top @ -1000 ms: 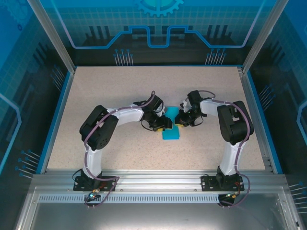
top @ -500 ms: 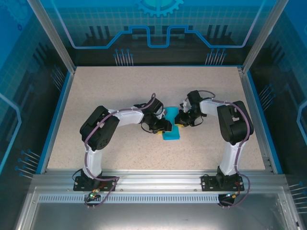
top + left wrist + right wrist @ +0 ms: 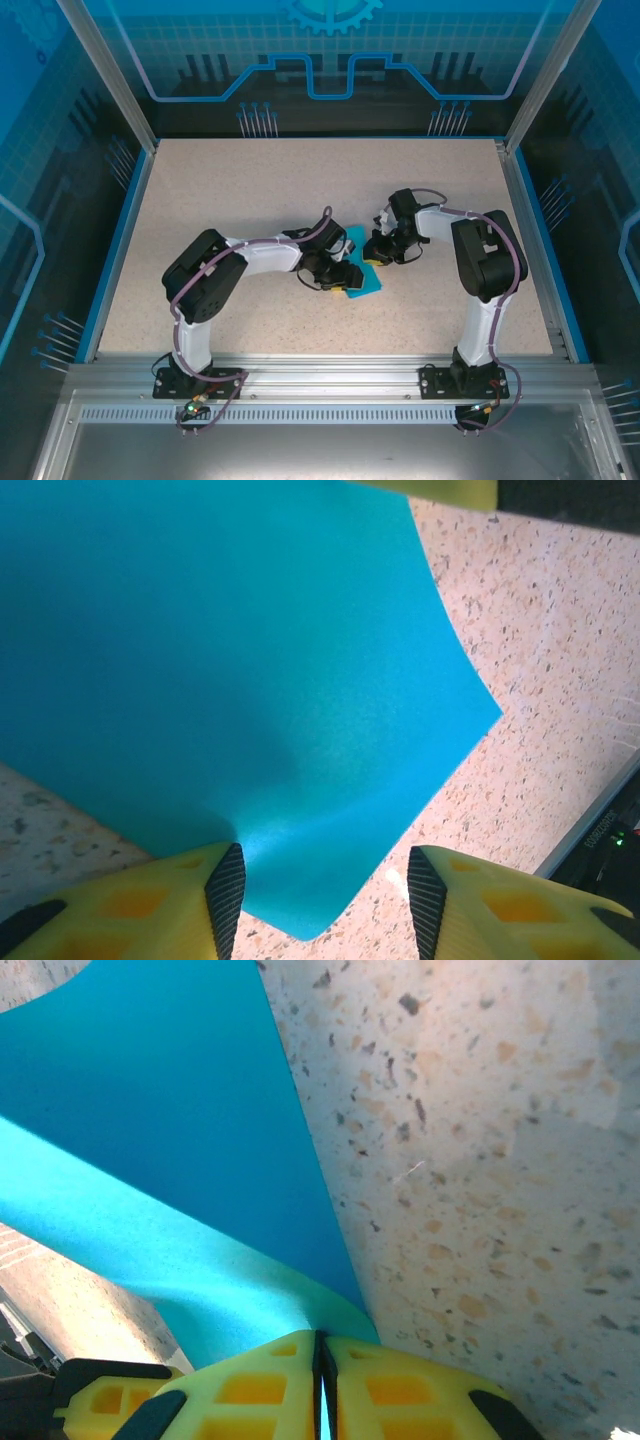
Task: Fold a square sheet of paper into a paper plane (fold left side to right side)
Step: First fold the square sheet of paper in half at the center of the table.
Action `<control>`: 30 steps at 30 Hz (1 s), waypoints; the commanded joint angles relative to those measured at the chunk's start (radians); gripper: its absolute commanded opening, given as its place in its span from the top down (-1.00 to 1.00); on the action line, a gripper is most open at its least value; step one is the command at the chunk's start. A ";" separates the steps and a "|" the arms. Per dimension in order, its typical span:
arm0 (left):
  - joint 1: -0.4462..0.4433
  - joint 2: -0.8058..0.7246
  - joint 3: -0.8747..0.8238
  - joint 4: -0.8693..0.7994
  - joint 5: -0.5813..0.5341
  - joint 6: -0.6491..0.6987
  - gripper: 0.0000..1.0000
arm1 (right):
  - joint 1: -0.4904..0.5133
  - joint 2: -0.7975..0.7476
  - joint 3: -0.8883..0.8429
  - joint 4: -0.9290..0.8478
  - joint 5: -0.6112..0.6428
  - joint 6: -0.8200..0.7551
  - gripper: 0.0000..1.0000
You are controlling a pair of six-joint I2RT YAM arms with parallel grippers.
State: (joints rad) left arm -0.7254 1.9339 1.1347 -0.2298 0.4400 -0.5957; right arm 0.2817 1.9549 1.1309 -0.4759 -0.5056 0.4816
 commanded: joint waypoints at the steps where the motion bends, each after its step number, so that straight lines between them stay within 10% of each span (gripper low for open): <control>1: -0.030 -0.023 -0.024 -0.054 0.005 -0.006 -0.04 | 0.022 0.077 -0.028 -0.078 0.119 0.007 0.75; 30: -0.110 -0.042 -0.033 0.007 0.034 -0.048 -0.09 | 0.028 0.084 -0.039 -0.066 0.116 0.013 0.76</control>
State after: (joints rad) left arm -0.8093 1.9194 1.1152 -0.2081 0.4309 -0.6239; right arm 0.2829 1.9583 1.1343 -0.4808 -0.5079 0.4820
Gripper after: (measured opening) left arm 0.543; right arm 0.122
